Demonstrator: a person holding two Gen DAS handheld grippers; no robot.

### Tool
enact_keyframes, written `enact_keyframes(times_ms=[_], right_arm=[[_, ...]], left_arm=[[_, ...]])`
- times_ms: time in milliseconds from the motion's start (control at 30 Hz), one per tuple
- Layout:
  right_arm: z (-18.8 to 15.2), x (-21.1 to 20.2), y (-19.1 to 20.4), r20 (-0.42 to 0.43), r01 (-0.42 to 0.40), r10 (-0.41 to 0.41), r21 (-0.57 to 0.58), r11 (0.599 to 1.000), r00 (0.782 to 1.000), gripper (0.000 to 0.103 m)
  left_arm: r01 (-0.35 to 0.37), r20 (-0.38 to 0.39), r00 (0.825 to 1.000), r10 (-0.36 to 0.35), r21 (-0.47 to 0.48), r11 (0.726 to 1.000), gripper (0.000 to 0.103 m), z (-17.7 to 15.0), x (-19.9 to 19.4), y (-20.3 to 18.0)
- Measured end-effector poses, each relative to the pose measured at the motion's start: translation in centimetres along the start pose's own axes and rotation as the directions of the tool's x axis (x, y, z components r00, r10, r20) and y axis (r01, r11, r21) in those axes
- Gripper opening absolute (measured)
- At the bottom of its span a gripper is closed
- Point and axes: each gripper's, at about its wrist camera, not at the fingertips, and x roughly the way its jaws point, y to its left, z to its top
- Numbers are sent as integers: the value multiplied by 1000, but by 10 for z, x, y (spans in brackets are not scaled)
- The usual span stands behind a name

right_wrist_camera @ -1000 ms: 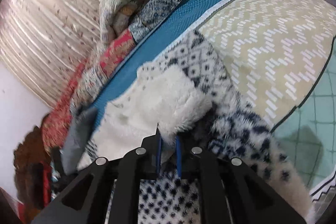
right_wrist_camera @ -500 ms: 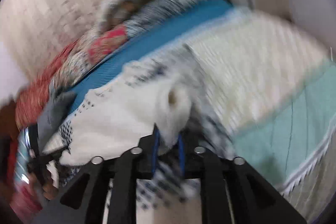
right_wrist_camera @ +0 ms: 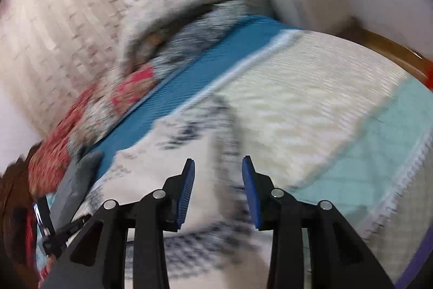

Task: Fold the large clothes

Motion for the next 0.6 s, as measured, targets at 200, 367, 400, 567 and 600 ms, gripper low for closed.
enact_keyframes(times_ms=[200,367,400,567,600], right_arm=[[-2,66,47,-171,-73,45,-160,984,984,86],[18,109,-22,-185,103,-120,-97,990,975,93],[20,112,-36,-190,76,-81,-36,996,978,98],[15,112,-68,-142,-14,30,118,993,989,107],[14,113,-66,-134,-8,23,108,994,991,107]], left_arm=[[64,-7,998,-64,89,994,22,-8,-8,-28],[5,-112,993,23,237,971,24,-45,41,-52],[-6,-66,998,24,263,965,24,-50,38,-54],[-56,6,998,57,304,951,24,-62,37,-61],[-58,11,998,57,303,951,24,-63,36,-61]])
